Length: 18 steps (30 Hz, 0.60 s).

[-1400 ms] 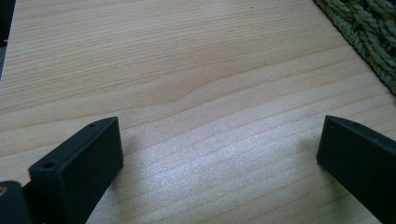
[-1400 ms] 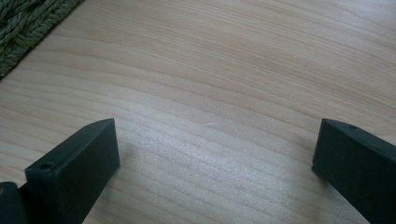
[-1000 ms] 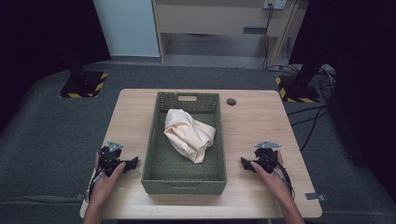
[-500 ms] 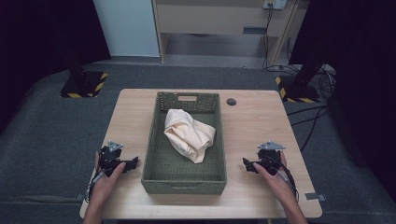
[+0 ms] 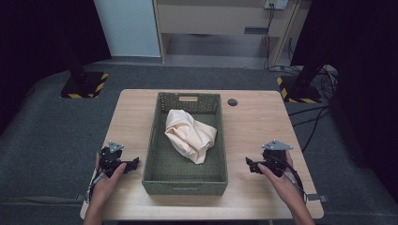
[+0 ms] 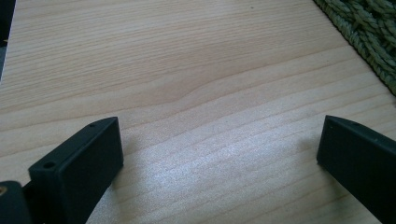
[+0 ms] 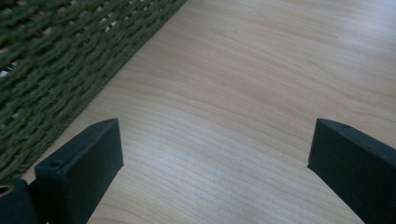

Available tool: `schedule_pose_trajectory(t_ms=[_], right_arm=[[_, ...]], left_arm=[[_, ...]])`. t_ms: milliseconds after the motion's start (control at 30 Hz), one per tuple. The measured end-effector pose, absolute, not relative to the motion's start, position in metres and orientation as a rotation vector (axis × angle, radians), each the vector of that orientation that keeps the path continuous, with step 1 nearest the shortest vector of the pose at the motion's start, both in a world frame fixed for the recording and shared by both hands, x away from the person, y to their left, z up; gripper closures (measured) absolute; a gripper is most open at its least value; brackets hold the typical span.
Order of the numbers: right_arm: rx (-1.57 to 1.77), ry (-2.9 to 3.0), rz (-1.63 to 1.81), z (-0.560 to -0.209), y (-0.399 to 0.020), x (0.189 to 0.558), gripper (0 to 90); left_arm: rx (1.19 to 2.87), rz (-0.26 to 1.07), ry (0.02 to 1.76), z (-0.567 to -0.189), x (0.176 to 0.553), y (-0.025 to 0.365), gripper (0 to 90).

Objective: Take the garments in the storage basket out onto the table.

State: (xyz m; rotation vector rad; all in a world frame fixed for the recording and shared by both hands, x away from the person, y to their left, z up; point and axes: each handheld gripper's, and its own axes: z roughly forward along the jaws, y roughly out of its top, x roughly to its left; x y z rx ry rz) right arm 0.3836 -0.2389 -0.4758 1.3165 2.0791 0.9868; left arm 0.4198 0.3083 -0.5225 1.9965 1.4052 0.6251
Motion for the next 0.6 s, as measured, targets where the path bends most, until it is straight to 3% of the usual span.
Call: schedule_pose_trajectory(t_ms=[600], right_arm=[[1.243,2.08,1.018,-0.439,-0.228,0.371,3.1]], left_arm=[[1.997,0.625,1.405,-0.522,0.42,0.308,0.0]])
